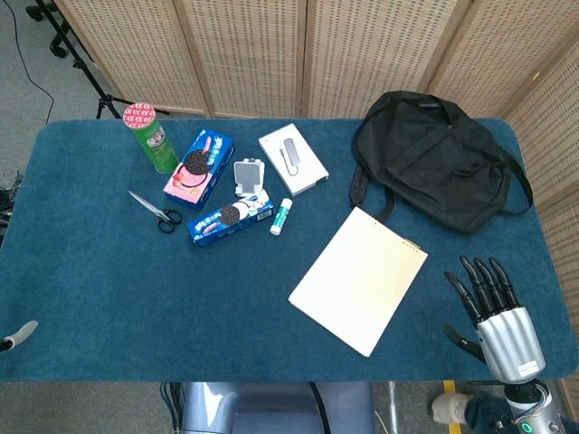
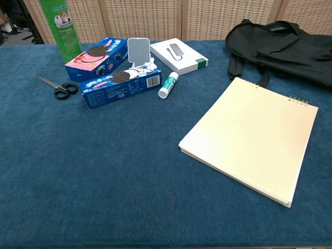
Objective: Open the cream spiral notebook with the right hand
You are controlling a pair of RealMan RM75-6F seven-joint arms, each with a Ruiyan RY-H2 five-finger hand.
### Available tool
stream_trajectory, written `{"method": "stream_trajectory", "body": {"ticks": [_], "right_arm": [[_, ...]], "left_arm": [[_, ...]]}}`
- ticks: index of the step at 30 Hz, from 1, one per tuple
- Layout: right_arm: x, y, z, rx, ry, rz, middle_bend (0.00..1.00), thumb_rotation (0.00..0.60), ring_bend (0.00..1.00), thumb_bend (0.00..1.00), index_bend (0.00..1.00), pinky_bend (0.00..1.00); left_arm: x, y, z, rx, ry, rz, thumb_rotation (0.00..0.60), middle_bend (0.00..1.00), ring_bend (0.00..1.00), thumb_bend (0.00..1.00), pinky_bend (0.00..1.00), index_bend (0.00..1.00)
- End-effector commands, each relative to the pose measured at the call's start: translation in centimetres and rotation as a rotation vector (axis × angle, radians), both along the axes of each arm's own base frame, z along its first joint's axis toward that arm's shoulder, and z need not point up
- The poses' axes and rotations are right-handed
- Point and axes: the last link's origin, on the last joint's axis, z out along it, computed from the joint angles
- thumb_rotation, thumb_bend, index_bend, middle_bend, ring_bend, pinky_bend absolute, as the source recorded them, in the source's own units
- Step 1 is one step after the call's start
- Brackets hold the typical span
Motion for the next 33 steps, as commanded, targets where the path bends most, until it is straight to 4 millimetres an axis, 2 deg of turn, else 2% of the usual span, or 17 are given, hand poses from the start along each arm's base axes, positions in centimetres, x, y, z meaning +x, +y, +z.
{"method": "stream_trajectory", "body": {"ticks": [1,8,12,20,26,33], "right_arm": [[0.0,0.0,-0.1,0.006,0.001,0.001,0.00,0.600,0.00,0.00,0.12,0.00],[0.6,0.5,-1.4,0.094,-0.008,0.038,0.00,0.600,0.00,0.00,0.13,0.00],[1.9,0.8,-3.9,0.245,-0.014,0.107,0.00,0.600,0.00,0.00,0.17,0.00],[3.7,0.0,-9.1,0.454,0.063,0.184,0.00,0.600,0.00,0.00,0.23,0.00],[3.7,-0.6,-12.7,0.531,0.140,0.162,0.00,0.600,0.00,0.00,0.29,0.00],[3.5,-1.7,-15.3,0.569,0.199,0.126,0.00,0.600,0.00,0.00,0.32,0.00]], "left_arm": [[0.0,0.0,0.0,-0.002,0.001,0.003,0.600,0.00,0.00,0.00,0.00,0.00],[0.0,0.2,-0.1,-0.004,0.000,0.006,0.600,0.00,0.00,0.00,0.00,0.00],[0.0,0.2,-0.1,-0.007,0.004,0.005,0.600,0.00,0.00,0.00,0.00,0.00],[-0.2,0.4,-0.2,-0.003,0.006,0.025,0.600,0.00,0.00,0.00,0.00,0.00],[-0.3,0.6,-0.4,-0.009,0.019,0.032,0.600,0.00,0.00,0.00,0.00,0.00],[-0.2,0.9,-0.6,-0.011,0.020,0.038,0.600,0.00,0.00,0.00,0.00,0.00]]}}
